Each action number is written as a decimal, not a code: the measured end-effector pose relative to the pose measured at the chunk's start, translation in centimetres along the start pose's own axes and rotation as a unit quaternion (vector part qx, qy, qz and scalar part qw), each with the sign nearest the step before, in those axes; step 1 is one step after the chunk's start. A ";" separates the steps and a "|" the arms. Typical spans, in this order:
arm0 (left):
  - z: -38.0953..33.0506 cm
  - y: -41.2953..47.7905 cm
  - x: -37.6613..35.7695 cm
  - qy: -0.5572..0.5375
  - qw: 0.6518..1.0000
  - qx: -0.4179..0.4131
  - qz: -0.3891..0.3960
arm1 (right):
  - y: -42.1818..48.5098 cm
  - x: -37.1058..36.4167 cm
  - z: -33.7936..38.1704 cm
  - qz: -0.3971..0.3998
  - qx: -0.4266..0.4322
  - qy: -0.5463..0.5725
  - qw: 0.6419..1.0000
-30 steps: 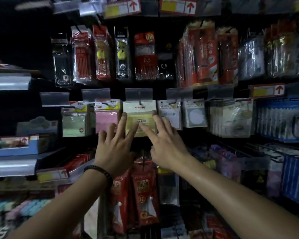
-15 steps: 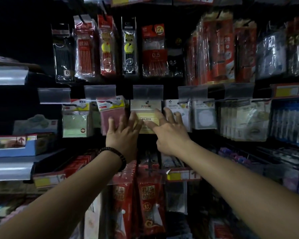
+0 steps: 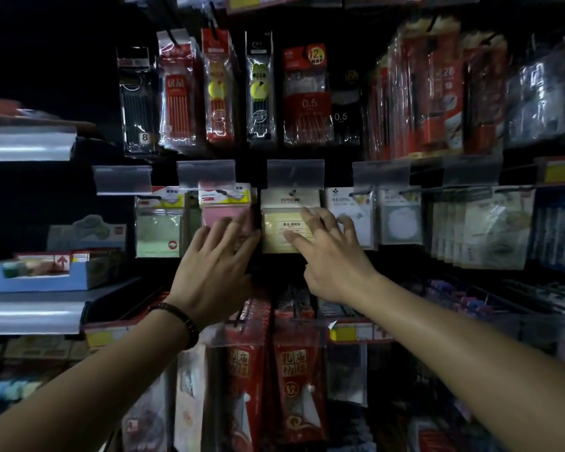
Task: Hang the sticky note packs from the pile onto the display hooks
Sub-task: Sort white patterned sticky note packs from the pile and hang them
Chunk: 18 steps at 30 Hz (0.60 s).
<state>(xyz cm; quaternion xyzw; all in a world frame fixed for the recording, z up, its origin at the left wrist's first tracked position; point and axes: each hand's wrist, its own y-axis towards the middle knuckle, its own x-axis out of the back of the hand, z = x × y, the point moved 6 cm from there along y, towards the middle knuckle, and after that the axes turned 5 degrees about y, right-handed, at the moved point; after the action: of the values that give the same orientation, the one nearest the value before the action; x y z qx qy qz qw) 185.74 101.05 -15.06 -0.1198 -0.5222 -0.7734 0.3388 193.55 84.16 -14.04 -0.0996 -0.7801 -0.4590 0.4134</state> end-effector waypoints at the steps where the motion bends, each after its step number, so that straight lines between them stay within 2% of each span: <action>1: 0.8 -0.7 0.0 -0.003 1.000 0.010 -0.004 | -0.1 0.2 0.8 -0.009 0.014 0.011 1.000; 6: 4.7 -3.2 -0.9 -0.009 0.999 0.048 0.015 | 0.7 1.3 5.9 -0.053 0.090 0.034 0.994; 9: 7.0 -4.1 -0.9 -0.033 0.996 0.087 0.009 | 1.7 1.6 8.4 -0.055 0.102 0.039 0.992; 13: 10.2 -5.3 -1.8 -0.055 0.983 0.174 0.012 | 3.0 0.9 10.9 -0.022 0.067 0.045 0.996; 18: 11.7 -5.4 -4.2 -0.099 0.973 0.202 0.048 | 5.1 0.3 13.1 0.008 -0.016 0.028 0.999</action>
<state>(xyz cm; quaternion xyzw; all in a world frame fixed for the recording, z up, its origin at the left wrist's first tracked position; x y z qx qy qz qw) 183.40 114.33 -16.28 -0.1496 -0.6919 -0.6195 0.3393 188.87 97.36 -13.74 -0.0997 -0.7599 -0.4706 0.4373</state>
